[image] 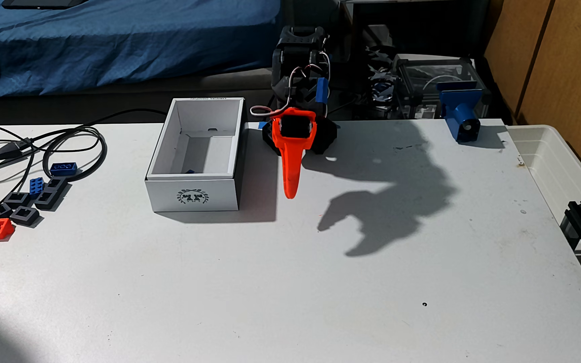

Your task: Grab the blue brick and place in box

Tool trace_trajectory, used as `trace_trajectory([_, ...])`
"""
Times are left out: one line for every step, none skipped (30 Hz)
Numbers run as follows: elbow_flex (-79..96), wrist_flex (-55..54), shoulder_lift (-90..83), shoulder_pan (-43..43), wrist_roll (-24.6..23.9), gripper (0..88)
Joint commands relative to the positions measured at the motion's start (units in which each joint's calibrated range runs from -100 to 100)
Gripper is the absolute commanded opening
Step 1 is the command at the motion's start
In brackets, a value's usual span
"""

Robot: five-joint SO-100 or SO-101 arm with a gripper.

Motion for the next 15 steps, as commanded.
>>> trace_trajectory([0.46, 0.26, -2.96, 0.30, 0.29, 18.9])
trace_trajectory([0.55, 0.17, -3.12, 0.30, 0.29, 18.9])
trace_trajectory([0.55, 0.17, -3.46, 0.30, 0.29, 18.9])
trace_trajectory([0.55, 0.17, -3.55, 0.23, 0.29, 18.9])
trace_trajectory([0.55, 0.17, -3.55, 0.23, 0.29, 18.9])
trace_trajectory([0.55, 0.17, -3.55, 0.23, 0.29, 18.9])
trace_trajectory([0.55, 0.17, -3.55, 0.23, 0.29, 18.9])
trace_trajectory([0.55, 0.17, -3.55, 0.23, 0.29, 18.9])
trace_trajectory([0.55, 0.17, -3.55, 0.23, 0.29, 18.9])
trace_trajectory([0.55, 0.17, -3.55, 0.23, 0.29, 18.9])
trace_trajectory([0.55, 0.17, -3.55, 0.23, 0.29, 18.9])
trace_trajectory([0.55, 0.17, -3.55, 0.23, 0.29, 18.9])
trace_trajectory([0.55, 0.17, -3.55, 0.23, 0.29, 18.9])
trace_trajectory([0.55, 0.17, -3.55, 0.23, 0.29, 18.9])
trace_trajectory([0.55, 0.17, -3.55, 0.23, 0.29, 18.9])
